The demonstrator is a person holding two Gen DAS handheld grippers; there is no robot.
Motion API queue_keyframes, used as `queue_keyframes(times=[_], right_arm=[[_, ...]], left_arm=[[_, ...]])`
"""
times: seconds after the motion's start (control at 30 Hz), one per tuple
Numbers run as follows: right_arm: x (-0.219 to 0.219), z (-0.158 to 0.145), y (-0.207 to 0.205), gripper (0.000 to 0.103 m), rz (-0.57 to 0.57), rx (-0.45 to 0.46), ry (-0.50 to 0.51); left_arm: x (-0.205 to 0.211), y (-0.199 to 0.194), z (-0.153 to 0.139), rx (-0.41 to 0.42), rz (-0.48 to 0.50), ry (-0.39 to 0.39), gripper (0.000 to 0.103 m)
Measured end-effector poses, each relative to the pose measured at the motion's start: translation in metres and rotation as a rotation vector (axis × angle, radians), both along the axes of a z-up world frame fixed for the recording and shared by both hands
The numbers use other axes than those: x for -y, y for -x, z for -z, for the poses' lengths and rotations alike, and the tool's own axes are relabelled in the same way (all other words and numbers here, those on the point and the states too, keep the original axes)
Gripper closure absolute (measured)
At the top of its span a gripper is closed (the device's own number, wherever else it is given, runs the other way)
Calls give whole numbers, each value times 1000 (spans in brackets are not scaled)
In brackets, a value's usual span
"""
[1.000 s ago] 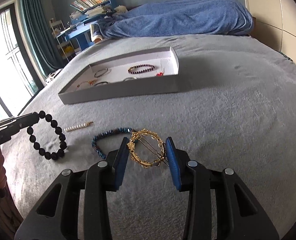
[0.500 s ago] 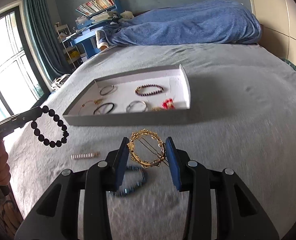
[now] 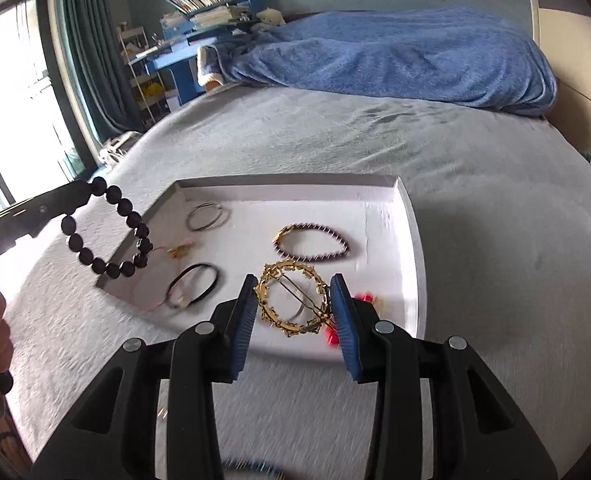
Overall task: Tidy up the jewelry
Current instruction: 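Carry both items into the tray and open both tools, then move the left tool to the pearl hair clip while the right tool reaches the blue beaded bracelet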
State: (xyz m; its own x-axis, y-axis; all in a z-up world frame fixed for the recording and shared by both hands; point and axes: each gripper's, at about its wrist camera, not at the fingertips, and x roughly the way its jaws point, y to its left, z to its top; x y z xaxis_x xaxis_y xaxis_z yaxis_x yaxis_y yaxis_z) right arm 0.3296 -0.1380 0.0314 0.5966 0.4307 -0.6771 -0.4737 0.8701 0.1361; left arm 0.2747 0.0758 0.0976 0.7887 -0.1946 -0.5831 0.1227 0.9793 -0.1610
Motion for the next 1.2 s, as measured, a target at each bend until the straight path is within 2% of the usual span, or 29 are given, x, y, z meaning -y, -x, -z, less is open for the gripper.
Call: queue_keyframes(times=[0.27, 0.37, 0.53, 0.73, 0.77, 0.8, 0.83, 0.87, 0.93, 1.0, 1.07, 1.13, 1.2], right_arm=[[-25, 14, -67, 66, 30, -39, 119], [-31, 22, -85, 66, 43, -63, 151], [-40, 38, -99, 66, 35, -87, 207], [-46, 49, -100, 64, 31, -101, 228], [-47, 49, -99, 62, 29, -99, 227], [-47, 48, -97, 58, 25, -95, 222], [-46, 46, -93, 48, 24, -84, 210], [-44, 42, -91, 44, 24, -72, 197], [-40, 33, -84, 40, 17, -43, 156], [-34, 24, -74, 35, 25, -19, 137], [-25, 13, -59, 25, 39, 17, 97], [-15, 5, -41, 20, 63, 58, 71], [-4, -2, -22, 17, 81, 90, 55]], left_arm=[[25, -56, 10, -27, 44, 21, 88], [35, -71, 17, -47, 57, 5, 88], [41, -89, 44, -113, 43, -49, 88], [39, -89, 65, -171, 29, -120, 86], [38, -87, 66, -174, 25, -128, 82], [37, -84, 66, -170, 17, -137, 73], [35, -81, 65, -161, 6, -149, 62], [34, -78, 64, -152, -3, -154, 52], [29, -69, 59, -124, -11, -142, 37], [26, -59, 55, -109, -15, -148, 36], [23, -47, 50, -92, -27, -140, 34], [21, -37, 46, -75, -38, -128, 29], [20, -22, 42, -56, -52, -119, 27]])
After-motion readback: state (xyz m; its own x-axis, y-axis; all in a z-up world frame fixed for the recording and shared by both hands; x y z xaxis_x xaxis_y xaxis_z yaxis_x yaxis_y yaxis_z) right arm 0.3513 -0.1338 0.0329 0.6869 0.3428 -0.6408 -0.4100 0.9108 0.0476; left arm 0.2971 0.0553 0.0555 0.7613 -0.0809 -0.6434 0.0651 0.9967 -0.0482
